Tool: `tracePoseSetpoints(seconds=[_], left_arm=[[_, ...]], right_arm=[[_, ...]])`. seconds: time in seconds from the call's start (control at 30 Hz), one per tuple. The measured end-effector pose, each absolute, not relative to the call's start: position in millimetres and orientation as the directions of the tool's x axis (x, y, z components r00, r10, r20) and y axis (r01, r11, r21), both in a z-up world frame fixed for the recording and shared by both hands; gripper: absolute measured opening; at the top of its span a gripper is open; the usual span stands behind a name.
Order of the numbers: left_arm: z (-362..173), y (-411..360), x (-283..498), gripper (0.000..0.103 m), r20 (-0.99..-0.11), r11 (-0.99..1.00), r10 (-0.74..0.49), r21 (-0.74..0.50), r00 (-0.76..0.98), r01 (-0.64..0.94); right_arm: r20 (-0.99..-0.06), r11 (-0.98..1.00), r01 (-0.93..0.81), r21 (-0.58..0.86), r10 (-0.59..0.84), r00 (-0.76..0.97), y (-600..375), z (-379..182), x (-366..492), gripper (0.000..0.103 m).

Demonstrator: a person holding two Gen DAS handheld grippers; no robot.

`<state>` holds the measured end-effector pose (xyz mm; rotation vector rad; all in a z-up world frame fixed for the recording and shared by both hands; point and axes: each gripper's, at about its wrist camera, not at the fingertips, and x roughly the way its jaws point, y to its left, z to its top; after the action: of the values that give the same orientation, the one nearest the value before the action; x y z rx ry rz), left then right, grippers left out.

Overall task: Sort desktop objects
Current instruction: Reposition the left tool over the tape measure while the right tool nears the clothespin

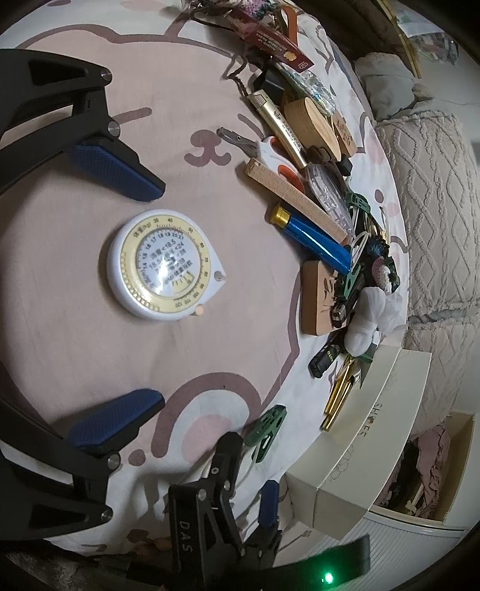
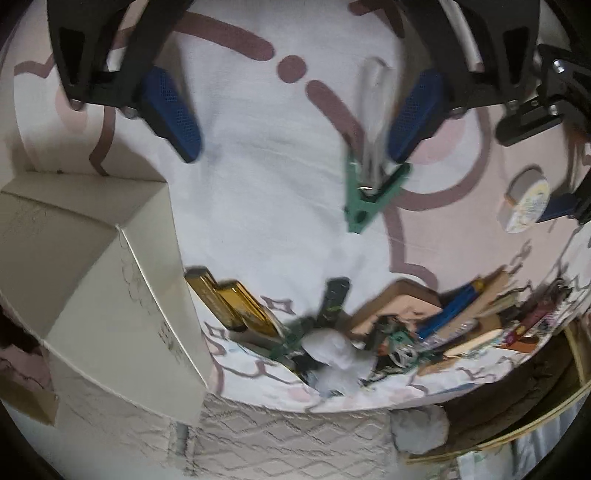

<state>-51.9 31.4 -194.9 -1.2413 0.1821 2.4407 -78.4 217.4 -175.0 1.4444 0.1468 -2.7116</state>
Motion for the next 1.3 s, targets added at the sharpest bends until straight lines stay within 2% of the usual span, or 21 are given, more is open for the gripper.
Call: tracePoseSetpoints(seconds=[0.27,0.43,0.6,0.8,1.0,1.27,1.3], left_arm=[[-197.0,28.2,-54.3,0.103,-0.796,-0.913,0.31,-0.098,-0.519,-0.396],[-195.6,31.2,-52.0,0.102,-0.783,-0.919,0.296,-0.077,-0.547,-0.387],[-193.5,25.2,-51.5,0.088,-0.767,-0.93,0.289,-0.082,-0.572,-0.359],[-192.5,21.1,-51.0,0.081,-0.757,-0.934,0.291,-0.091,-0.585,-0.346],[-190.8,17.8,-49.0,0.066,-0.747,-0.938,0.29,-0.096,-0.599,-0.334],[-191.0,20.2,-48.0,0.064,-0.747,-0.941,0.276,-0.08,-0.605,-0.33],[-191.1,20.2,-47.9,0.064,-0.747,-0.941,0.275,-0.079,-0.605,-0.33]], right_arm=[[-0.83,-0.994,0.098,-0.04,-0.022,-0.558,218.9,-177.5,-77.0,0.103],[-0.833,-0.996,0.094,-0.009,-0.045,-0.551,222.4,-179.3,-78.0,0.103],[-0.831,-0.996,0.093,-0.012,-0.042,-0.554,221.0,-179.9,-78.3,0.103],[-0.828,-0.996,0.093,0.008,-0.059,-0.558,223.2,-182.3,-78.6,0.103],[-0.801,-0.995,0.097,-0.03,-0.034,-0.597,216.9,-177.7,-72.9,0.103],[-0.725,-0.966,0.193,-0.171,-0.009,-0.689,181.3,-164.0,-57.0,0.103],[-0.722,-0.966,0.194,-0.17,-0.012,-0.691,181.0,-163.2,-57.5,0.094]])
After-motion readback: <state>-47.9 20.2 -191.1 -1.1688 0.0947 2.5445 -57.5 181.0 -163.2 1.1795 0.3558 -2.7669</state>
